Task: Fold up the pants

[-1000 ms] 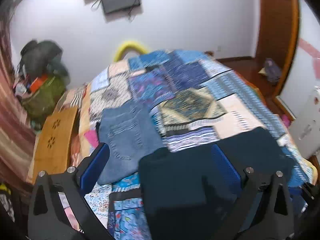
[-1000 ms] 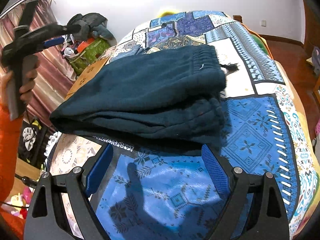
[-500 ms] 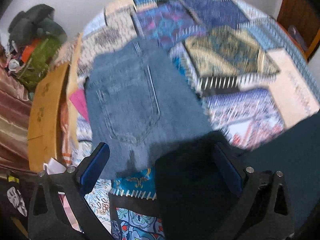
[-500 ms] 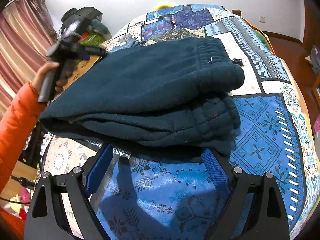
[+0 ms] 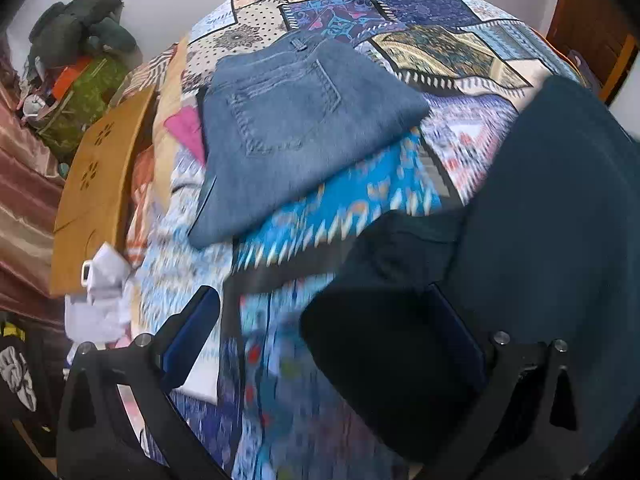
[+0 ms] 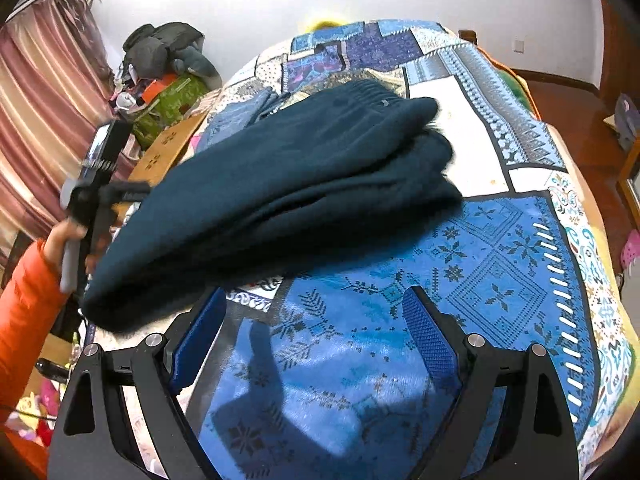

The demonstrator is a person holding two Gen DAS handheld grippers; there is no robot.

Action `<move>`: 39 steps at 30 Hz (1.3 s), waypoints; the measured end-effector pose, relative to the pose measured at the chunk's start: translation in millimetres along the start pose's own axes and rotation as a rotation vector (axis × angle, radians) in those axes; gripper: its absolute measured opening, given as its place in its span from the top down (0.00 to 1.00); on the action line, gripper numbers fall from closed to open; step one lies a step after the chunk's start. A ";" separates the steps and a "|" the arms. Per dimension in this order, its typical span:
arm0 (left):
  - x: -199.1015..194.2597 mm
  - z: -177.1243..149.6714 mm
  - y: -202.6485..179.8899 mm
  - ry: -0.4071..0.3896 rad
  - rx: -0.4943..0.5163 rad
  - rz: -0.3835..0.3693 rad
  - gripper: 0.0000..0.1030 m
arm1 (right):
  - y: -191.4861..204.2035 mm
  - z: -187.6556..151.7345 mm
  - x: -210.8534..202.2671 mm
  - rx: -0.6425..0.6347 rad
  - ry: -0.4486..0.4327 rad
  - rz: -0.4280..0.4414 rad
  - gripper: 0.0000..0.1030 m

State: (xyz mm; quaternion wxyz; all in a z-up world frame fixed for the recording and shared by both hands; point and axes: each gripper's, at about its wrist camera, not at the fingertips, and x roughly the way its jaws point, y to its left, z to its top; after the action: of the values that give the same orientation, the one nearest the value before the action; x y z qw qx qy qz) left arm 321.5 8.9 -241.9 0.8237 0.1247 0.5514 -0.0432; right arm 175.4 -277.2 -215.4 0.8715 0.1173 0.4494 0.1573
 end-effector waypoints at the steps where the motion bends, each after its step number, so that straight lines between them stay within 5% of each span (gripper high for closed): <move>1: -7.1 -9.1 -1.0 -0.004 0.001 0.000 0.00 | 1.7 -1.0 -3.3 -0.003 -0.008 -0.001 0.14; 7: -41.9 -44.5 -14.2 -0.029 -0.028 -0.074 0.00 | 11.1 0.3 -26.3 -0.034 -0.075 -0.017 0.14; 15: -65.3 -61.8 -57.7 -0.073 -0.018 -0.309 0.01 | 13.8 6.0 -25.7 -0.072 -0.113 -0.036 0.14; 18: -77.3 -64.8 -76.0 -0.151 0.017 -0.279 0.11 | 9.0 7.3 -8.9 -0.063 -0.080 -0.050 0.18; 20: -84.6 -66.3 -78.0 -0.182 0.024 -0.274 0.25 | 6.0 6.7 -2.6 -0.067 -0.056 -0.062 0.36; 22: -88.7 -68.3 -73.2 -0.197 0.011 -0.252 0.49 | 0.4 5.3 3.6 -0.062 -0.036 -0.057 0.41; 25: -89.1 -74.4 -57.8 -0.204 -0.013 -0.275 0.60 | -7.1 1.6 10.5 -0.052 -0.014 -0.020 0.55; 31: -91.1 -80.0 -43.4 -0.211 -0.035 -0.211 0.61 | -8.5 -4.1 12.1 -0.055 -0.002 0.008 0.60; 35: -90.6 -72.6 -30.8 -0.182 -0.077 -0.266 0.61 | -6.4 2.4 8.0 -0.072 0.032 0.005 0.60; 39: -105.8 -56.5 -29.6 -0.243 -0.049 -0.169 0.61 | -8.5 17.0 -2.9 -0.097 0.011 -0.018 0.60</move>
State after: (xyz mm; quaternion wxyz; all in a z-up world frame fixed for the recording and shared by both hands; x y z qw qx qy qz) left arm 223.5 -12.4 -169.7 0.8807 0.0513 0.4570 -0.1138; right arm 189.1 -287.2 -206.5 0.8750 0.0700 0.4472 0.1720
